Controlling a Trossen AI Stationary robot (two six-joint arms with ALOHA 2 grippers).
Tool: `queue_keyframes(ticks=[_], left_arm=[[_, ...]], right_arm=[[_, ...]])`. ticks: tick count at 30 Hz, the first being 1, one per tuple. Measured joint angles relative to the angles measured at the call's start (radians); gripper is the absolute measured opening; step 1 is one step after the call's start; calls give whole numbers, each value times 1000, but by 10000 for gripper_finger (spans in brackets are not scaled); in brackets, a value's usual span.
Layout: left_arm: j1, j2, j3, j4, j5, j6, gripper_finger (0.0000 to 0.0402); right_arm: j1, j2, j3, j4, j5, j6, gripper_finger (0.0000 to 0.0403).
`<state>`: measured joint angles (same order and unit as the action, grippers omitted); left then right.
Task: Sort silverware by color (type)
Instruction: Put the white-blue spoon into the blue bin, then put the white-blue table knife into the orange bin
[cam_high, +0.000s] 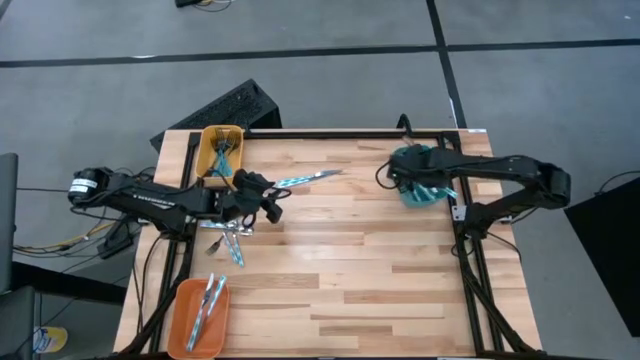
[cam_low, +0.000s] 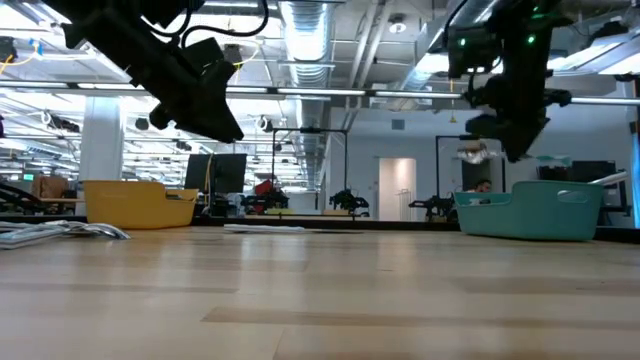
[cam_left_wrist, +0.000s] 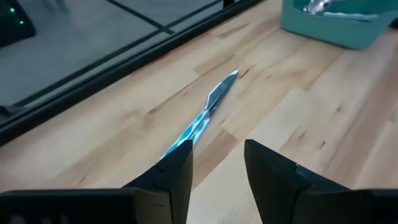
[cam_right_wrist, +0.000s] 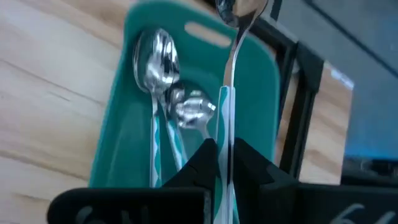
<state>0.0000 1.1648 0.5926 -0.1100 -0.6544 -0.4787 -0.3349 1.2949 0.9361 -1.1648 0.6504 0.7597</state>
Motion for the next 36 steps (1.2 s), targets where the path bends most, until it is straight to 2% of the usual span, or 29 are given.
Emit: queue_keyframes(ticks=[5,17,24,27,30,32,36], left_arm=[[23,0,0,-1,22,-60,131],[30,0,0,-80,21,-90,131],[30,0,0,-139,21,-122,131],[30,0,0,-133,18,-103,131],[30,0,0,-132,2,-93,131],[30,0,0,-132,0,-102,131],[28,0,0,-132,0,-109,131]], right_arm=[[-29,58,-10,-68,-85,-31,56],[-27,134,-7,-100,-47,-40,149],[18,130,62,4,-42,-67,192],[55,130,104,116,-47,-132,197],[89,130,124,306,-85,-227,197],[101,140,126,483,-160,-324,195],[104,230,126,820,-399,-472,187]])
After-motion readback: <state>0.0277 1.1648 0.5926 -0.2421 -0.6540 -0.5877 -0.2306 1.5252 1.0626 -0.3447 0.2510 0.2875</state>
